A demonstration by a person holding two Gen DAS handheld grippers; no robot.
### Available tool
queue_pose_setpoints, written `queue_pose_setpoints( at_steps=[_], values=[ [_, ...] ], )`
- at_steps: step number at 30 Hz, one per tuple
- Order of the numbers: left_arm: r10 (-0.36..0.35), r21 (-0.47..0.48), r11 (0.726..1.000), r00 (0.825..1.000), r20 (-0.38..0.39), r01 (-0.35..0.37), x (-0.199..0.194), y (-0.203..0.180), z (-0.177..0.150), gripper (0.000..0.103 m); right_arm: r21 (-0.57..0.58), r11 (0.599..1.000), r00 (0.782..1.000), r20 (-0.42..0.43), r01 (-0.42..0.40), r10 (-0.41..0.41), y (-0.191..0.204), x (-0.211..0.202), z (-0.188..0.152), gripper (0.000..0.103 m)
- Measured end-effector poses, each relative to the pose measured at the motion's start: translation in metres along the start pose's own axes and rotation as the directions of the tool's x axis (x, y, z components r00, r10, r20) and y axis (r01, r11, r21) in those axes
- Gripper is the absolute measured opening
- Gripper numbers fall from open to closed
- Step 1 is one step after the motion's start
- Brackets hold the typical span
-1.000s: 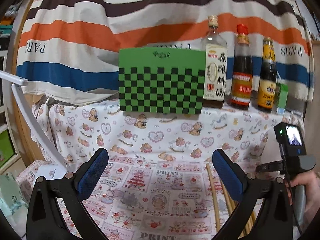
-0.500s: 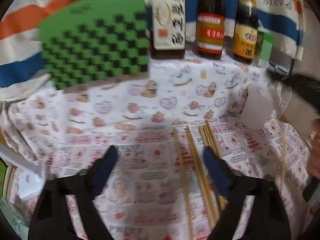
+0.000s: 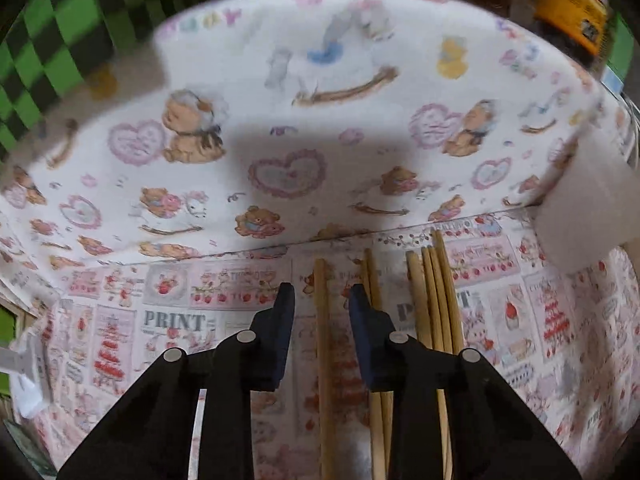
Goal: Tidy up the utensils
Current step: 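Grasp a wooden chopstick with the left tool while the right tool lifts its chopstick, then carry both chopsticks over the clear plastic cup, drop them in, opening both tools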
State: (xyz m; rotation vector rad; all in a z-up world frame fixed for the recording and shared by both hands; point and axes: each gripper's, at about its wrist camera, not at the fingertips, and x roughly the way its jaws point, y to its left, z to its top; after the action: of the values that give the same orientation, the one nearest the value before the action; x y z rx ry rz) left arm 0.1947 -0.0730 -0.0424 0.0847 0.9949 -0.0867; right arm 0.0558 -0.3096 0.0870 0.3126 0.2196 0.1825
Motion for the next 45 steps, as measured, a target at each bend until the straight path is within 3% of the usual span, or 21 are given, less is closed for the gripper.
queue_pose_setpoints(
  at_steps=[6,7,8,11,16,20,23,27,30,31,34,36,41,45],
  values=[
    [-0.003,-0.046,0.999,1.0,-0.027,0.002,0.018,0.005,0.003,0.026,0.021,1.0,1.0,-0.028,0.013,-0.013,-0.011,0.01,-0.006,0.008],
    [-0.004,-0.043,0.999,1.0,-0.027,0.003,0.019,0.005,0.004,0.022,0.028,1.0,0.999,-0.032,0.012,-0.012,-0.013,0.011,-0.006,0.008],
    [-0.012,-0.042,0.999,0.999,-0.03,0.011,0.02,0.004,0.004,0.01,0.035,0.999,0.999,-0.035,0.009,-0.007,-0.015,0.012,-0.007,0.008],
    [-0.02,-0.038,0.999,0.999,-0.031,0.019,0.019,0.004,0.001,0.006,0.026,1.0,0.999,-0.051,-0.008,0.009,-0.015,0.016,-0.007,0.008],
    [0.002,0.009,1.0,0.996,0.091,-0.002,-0.034,0.006,0.01,0.006,0.019,0.998,0.994,-0.089,-0.063,0.064,-0.015,0.022,-0.009,0.008],
    [-0.019,0.026,1.0,0.977,0.213,0.013,-0.094,0.006,0.018,0.006,0.014,0.994,0.99,-0.083,-0.112,0.112,-0.011,0.018,-0.006,0.008],
    [-0.035,0.039,0.999,0.946,0.321,0.024,-0.144,0.006,0.019,0.006,-0.005,0.995,0.993,-0.058,-0.104,0.103,-0.008,0.012,-0.004,0.008],
    [-0.074,0.047,0.997,0.88,0.47,0.059,-0.214,0.001,0.014,0.006,0.025,0.998,0.998,0.004,-0.061,0.06,-0.014,0.003,0.001,0.008],
    [-0.089,0.053,0.996,0.82,0.565,0.072,-0.237,-0.005,0.01,0.006,0.022,0.996,0.991,0.101,0.088,-0.089,-0.018,-0.008,0.004,0.008],
    [-0.095,0.053,0.996,0.799,0.594,0.079,-0.243,-0.007,0.008,0.006,0.056,0.985,0.973,0.156,0.164,-0.171,-0.022,-0.015,0.002,0.008],
    [-0.12,0.055,0.992,0.758,0.641,0.111,-0.256,-0.013,0.005,0.006,0.153,0.964,0.948,0.199,0.22,-0.248,-0.038,-0.02,-0.001,0.008],
    [-0.158,0.066,0.986,0.739,0.655,0.153,-0.256,-0.016,0.006,0.006,0.206,0.954,0.942,0.214,0.217,-0.26,-0.049,-0.024,-0.001,0.008],
    [-0.225,0.12,0.973,0.689,0.689,0.198,-0.262,-0.044,0.014,0.006,0.318,0.941,0.953,0.231,0.118,-0.197,-0.073,-0.029,0.019,0.008],
    [-0.296,0.159,0.951,0.638,0.71,0.264,-0.274,-0.063,0.029,0.006,0.251,0.956,0.919,0.321,0.149,-0.227,-0.067,-0.034,0.051,0.008]
  ],
)
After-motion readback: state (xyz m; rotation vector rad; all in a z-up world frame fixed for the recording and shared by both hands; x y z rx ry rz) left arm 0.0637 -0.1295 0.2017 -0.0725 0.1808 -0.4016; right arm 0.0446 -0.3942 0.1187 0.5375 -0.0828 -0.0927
